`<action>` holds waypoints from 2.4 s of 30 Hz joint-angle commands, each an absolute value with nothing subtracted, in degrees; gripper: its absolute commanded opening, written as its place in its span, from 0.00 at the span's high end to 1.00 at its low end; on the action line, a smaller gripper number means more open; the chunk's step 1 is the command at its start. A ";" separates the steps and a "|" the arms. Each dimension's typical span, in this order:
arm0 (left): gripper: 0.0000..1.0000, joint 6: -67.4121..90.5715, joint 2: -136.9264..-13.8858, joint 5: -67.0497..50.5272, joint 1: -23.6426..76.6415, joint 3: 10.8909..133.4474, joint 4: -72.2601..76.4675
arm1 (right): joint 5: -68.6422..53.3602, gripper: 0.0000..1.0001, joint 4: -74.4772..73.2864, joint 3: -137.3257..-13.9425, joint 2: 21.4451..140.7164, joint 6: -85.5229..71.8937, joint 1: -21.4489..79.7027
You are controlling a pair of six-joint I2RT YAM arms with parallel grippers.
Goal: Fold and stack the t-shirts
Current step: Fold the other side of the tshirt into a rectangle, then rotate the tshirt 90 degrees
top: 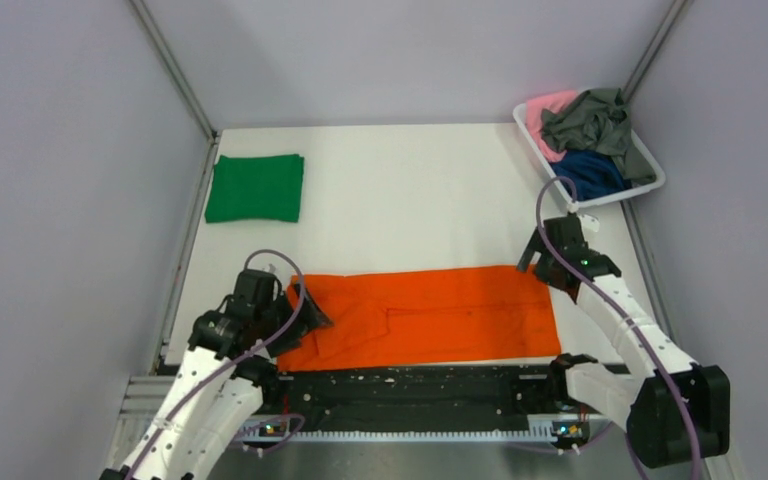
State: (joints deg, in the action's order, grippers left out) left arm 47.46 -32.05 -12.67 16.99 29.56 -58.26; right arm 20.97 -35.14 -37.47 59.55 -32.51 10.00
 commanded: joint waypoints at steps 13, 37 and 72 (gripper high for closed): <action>0.01 54.47 -70.99 -15.94 18.28 31.05 -15.65 | -9.98 0.05 -8.90 -29.94 65.93 -29.35 16.16; 0.01 70.08 -159.67 -26.68 20.38 134.94 -9.34 | -20.83 0.04 -7.15 -26.30 68.82 -35.45 42.50; 0.01 41.33 -81.02 -8.83 33.33 64.46 -18.16 | 5.91 0.06 -33.84 -25.59 39.52 -49.81 46.38</action>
